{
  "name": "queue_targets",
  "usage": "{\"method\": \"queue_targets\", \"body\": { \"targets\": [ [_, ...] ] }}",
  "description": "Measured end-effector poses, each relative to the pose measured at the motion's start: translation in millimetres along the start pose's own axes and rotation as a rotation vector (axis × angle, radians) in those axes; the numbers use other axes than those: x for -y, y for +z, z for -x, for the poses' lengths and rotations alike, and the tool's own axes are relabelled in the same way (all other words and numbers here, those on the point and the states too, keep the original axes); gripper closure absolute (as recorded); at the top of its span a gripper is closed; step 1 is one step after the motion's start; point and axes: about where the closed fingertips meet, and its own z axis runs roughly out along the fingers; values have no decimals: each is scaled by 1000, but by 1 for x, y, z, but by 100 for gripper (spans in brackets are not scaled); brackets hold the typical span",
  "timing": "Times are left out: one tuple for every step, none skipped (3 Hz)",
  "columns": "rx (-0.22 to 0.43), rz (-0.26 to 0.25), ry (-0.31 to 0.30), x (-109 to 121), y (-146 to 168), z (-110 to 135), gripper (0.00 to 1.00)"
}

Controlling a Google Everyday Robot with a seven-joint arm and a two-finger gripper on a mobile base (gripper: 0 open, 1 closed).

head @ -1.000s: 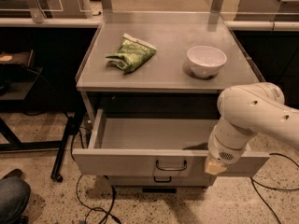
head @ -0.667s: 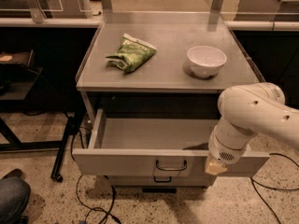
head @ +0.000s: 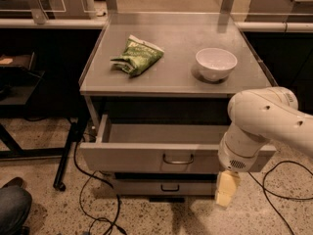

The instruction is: Close top drawer

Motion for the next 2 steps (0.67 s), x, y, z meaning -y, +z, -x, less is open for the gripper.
{"method": "queue_targets", "body": {
  "targets": [
    [0,0,0,0,0,0,0],
    [0,0,0,0,0,0,11]
  ]
}}
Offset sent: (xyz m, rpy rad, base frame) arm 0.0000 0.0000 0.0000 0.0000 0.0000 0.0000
